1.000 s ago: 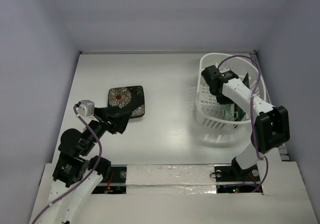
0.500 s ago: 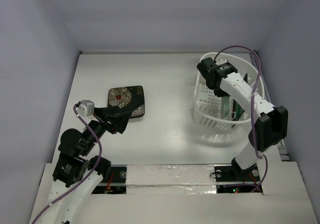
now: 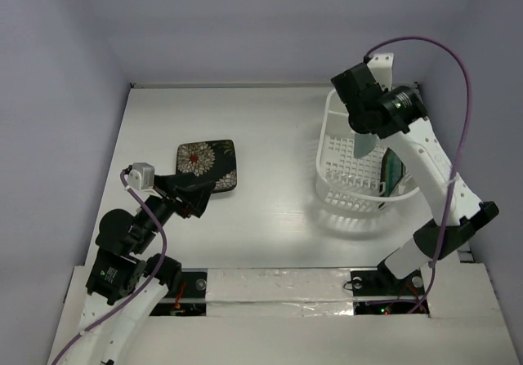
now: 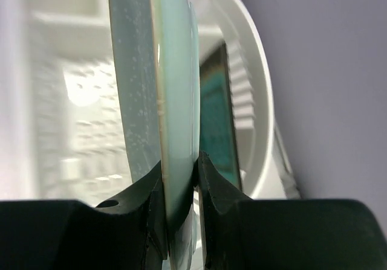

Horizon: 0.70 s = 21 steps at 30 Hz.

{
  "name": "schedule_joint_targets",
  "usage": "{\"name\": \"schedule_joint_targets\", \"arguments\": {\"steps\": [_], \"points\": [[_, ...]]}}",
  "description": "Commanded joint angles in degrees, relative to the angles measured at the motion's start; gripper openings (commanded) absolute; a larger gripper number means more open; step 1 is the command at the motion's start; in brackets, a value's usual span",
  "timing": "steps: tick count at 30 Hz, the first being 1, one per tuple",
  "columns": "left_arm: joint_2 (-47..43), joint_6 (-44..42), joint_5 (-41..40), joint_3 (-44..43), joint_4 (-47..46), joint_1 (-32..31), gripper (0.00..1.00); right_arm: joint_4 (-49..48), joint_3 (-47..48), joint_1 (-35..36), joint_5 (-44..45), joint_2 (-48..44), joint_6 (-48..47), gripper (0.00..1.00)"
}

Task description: Unload the plates from the dish rack

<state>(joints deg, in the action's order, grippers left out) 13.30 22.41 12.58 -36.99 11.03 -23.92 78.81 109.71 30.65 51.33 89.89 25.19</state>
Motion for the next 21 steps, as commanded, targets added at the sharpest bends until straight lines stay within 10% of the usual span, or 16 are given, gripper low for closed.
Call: {"name": "schedule_joint_targets", "arguments": {"steps": [1,7,21], "points": [[0.4,-0.1,-0.1,-1.3,-1.7,-0.2,0.71,-0.6,10.6,6.9,6.9,-3.8,0.0,0.0],[0.3,0.1,-0.8,-1.2,-1.9,-0.2,0.7,-10.0,15.0,14.9,7.7,-0.3,-2.9,0.0],[1.8,0.2,-1.3,-1.2,-1.8,0.8,0.7,-59.1,-26.3,23.1,-23.0,-6.9,10.8,0.0]]}}
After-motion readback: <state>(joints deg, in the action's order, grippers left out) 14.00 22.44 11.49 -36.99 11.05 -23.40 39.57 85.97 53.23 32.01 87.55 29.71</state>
